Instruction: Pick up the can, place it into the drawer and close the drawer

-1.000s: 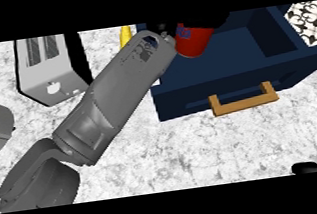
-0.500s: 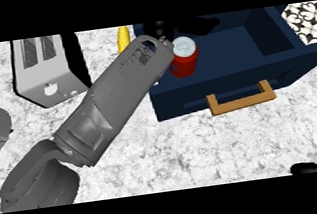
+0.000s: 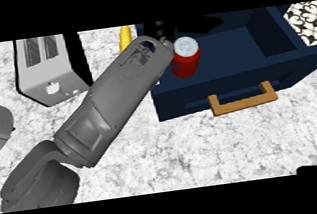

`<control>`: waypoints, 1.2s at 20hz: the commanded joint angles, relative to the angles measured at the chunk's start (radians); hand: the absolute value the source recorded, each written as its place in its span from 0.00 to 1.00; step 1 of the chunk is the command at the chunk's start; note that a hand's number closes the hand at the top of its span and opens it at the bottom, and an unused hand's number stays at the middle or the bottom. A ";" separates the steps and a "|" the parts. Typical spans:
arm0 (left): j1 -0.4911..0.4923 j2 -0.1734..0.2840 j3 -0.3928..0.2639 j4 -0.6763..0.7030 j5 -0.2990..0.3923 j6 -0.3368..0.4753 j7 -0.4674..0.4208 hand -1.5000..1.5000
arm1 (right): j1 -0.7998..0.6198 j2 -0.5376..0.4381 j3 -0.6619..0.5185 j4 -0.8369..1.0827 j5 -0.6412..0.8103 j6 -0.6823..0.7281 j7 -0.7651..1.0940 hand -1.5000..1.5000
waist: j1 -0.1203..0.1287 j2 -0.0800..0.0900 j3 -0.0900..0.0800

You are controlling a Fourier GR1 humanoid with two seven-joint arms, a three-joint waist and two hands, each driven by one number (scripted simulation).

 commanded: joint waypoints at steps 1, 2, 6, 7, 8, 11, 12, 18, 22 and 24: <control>0.012 0.000 0.002 -0.022 0.040 0.016 -0.019 0.00 | -0.034 -0.027 0.037 -0.035 0.090 -0.005 -0.007 0.00 | 0.007 0.001 -0.001; -0.021 0.000 0.017 0.008 0.041 -0.004 -0.021 0.00 | 0.023 -0.040 0.027 -0.033 0.085 0.029 -0.066 0.00 | -0.005 0.002 0.001; 0.011 0.000 0.015 -0.050 0.083 0.008 -0.056 0.00 | -0.076 -0.086 0.076 -0.034 0.211 0.014 -0.029 0.00 | 0.029 -0.001 -0.001; 0.008 0.000 0.019 -0.060 0.092 0.016 -0.062 0.00 | -0.045 -0.030 0.145 -0.063 0.293 -0.030 -0.030 0.00 | 0.033 -0.005 -0.001; -0.005 0.000 0.032 -0.041 0.093 0.004 -0.070 0.00 | -0.039 -0.078 0.091 -0.037 0.272 -0.002 -0.065 0.00 | 0.043 -0.008 -0.001; -0.001 0.000 0.004 -0.070 0.106 0.048 -0.069 0.00 | -0.071 -0.101 0.159 0.003 0.423 -0.021 -0.082 0.00 | 0.046 -0.008 -0.001; -0.030 0.000 0.025 -0.039 0.097 0.024 -0.070 0.00 | -0.082 -0.114 0.152 0.052 0.460 -0.036 -0.119 0.00 | 0.067 -0.009 0.000; 0.013 0.000 0.014 -0.052 0.098 0.042 -0.096 0.00 | -0.099 -0.137 0.267 0.118 0.710 -0.086 -0.104 0.00 | 0.088 -0.016 -0.001; -0.013 0.000 0.028 -0.071 0.094 0.059 -0.044 0.00 | -0.164 -0.125 0.341 0.237 0.855 -0.135 -0.090 0.00 | 0.117 -0.024 -0.002; -0.024 0.009 0.026 -0.096 0.077 0.059 -0.003 0.00 | -0.152 -0.123 0.362 0.303 0.918 -0.166 -0.097 0.00 | 0.128 -0.029 -0.001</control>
